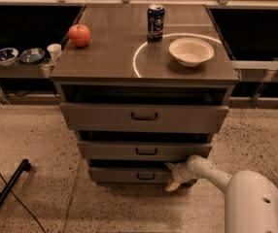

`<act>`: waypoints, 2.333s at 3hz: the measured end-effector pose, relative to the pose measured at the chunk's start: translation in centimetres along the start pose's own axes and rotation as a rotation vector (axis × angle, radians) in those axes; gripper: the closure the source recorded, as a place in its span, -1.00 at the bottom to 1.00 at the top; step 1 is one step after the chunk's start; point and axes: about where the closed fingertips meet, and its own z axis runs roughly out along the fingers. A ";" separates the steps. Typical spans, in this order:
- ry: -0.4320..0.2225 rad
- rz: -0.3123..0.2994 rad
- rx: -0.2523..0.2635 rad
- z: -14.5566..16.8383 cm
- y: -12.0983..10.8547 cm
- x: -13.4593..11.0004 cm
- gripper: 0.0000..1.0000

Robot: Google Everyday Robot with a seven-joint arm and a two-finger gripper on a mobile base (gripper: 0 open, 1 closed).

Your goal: Open bottom drawer

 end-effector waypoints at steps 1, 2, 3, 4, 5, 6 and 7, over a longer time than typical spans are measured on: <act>0.004 -0.006 -0.011 0.0 0.2 -0.1 -0.34; 0.005 -0.012 -0.019 -0.1 0.6 -0.4 -0.34; 0.004 -0.021 -0.050 0.2 1.2 -1.0 -0.30; -0.033 -0.025 -0.089 0.2 2.7 -1.9 -0.26; -0.050 -0.031 -0.111 -0.2 4.5 -2.5 -0.26; -0.060 -0.029 -0.139 -1.3 7.3 -3.2 -0.28; -0.062 -0.030 -0.166 -2.2 9.6 -3.6 -0.28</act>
Offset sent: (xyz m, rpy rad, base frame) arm -0.0022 -0.0033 0.0054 -0.0114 0.0010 0.0107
